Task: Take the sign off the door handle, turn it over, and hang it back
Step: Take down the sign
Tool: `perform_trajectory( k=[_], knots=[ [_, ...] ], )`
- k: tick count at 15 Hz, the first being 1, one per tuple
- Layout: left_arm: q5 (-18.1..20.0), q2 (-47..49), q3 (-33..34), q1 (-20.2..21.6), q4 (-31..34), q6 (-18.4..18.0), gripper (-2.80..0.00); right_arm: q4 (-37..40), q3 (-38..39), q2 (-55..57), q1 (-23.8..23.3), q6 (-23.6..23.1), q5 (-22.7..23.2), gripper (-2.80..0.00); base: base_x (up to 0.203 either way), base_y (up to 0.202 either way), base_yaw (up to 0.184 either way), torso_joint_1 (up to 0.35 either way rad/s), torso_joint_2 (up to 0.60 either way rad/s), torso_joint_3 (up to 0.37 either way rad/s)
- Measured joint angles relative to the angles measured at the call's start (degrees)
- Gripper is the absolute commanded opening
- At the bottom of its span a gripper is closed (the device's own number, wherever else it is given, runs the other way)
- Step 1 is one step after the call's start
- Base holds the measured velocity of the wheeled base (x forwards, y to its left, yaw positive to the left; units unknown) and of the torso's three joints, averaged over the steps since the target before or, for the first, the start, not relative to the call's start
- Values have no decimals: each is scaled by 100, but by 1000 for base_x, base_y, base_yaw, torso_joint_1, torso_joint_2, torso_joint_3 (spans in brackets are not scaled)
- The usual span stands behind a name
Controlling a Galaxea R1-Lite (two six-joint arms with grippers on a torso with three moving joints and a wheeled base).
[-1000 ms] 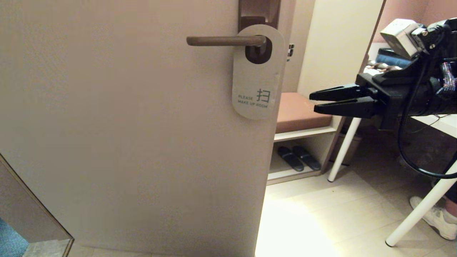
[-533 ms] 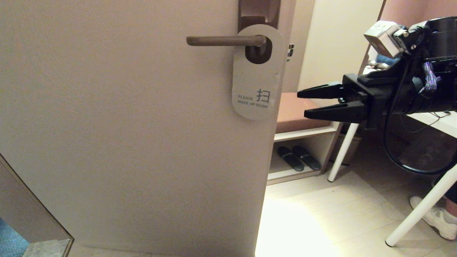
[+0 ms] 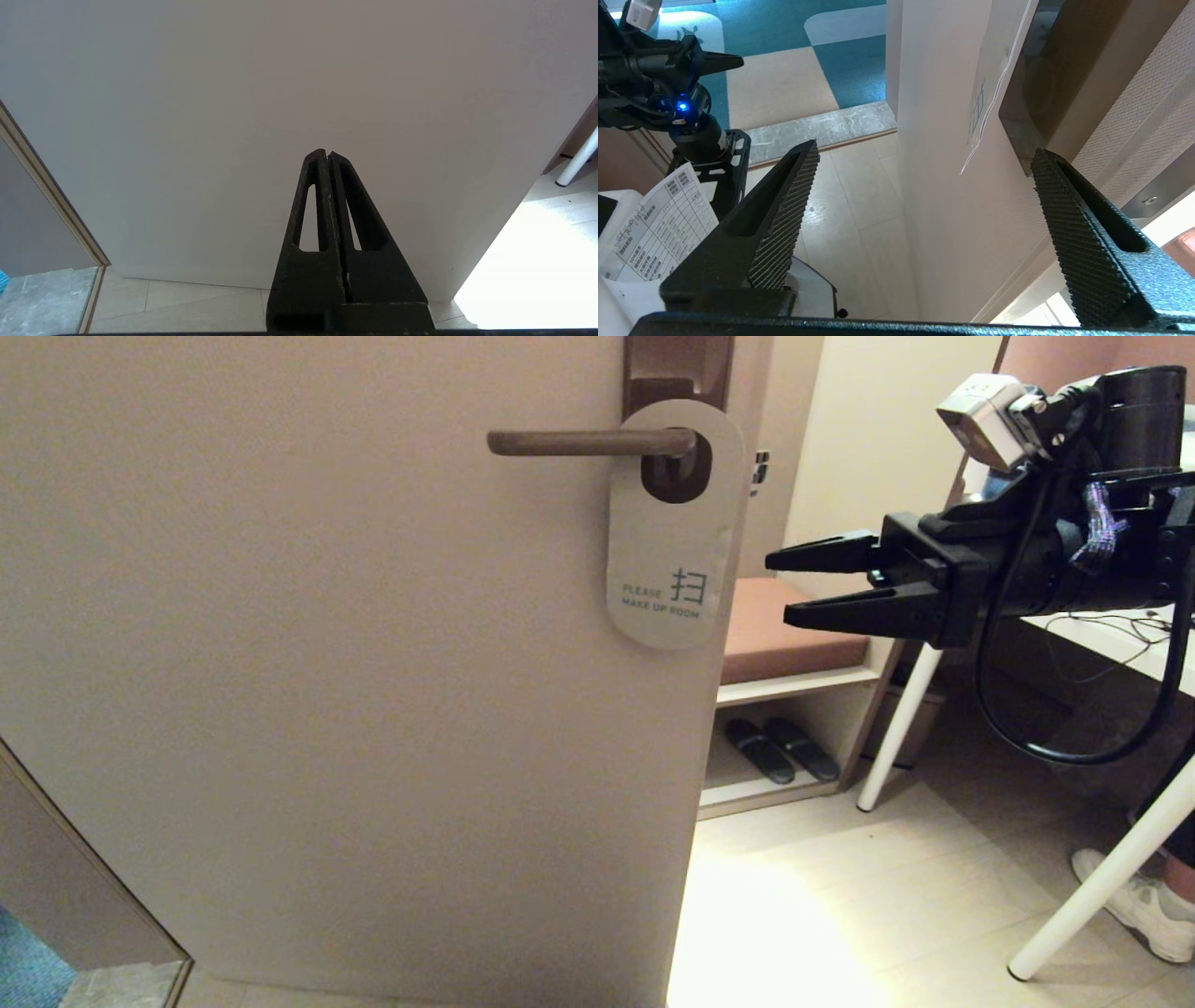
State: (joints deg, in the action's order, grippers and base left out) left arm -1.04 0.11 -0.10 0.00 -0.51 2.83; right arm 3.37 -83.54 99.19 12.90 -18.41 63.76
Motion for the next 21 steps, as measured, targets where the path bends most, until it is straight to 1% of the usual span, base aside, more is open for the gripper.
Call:
perform_trajectory(
  k=[3, 7, 8, 11, 12, 15, 21],
  knots=[
    [2, 0, 0, 0, -1, 0, -280, -4, 1, 88, 91, 11, 2, 0, 0, 0, 0, 0, 0, 0],
    [0, 0, 0, 0, 0, 3, -280, 28, -68, 209, 336, 63, 2, 0, 0, 0, 0, 0, 0, 0],
    [0, 0, 0, 0, 0, 3, -280, 32, -91, 234, 390, 150, 2, 0, 0, 0, 0, 0, 0, 0],
    [0, 0, 0, 0, 0, 0, -280, -10, -348, 315, 519, 967, -11, 0, 0, 0, 0, 0, 0, 0],
    [0, 0, 0, 0, 0, 3, -280, -18, -491, 364, 545, 1166, -20, 0, 0, 0, 0, 0, 0, 0],
    [2, 0, 0, 0, 0, 0, -280, -16, -733, 500, 560, 1230, -31, 0, 0, 0, 0, 0, 0, 0],
    [-1, 0, 0, 0, 0, 1, -280, -34, -785, 650, 592, 1230, -32, 0, 0, 0, 0, 0, 0, 0]
  ],
)
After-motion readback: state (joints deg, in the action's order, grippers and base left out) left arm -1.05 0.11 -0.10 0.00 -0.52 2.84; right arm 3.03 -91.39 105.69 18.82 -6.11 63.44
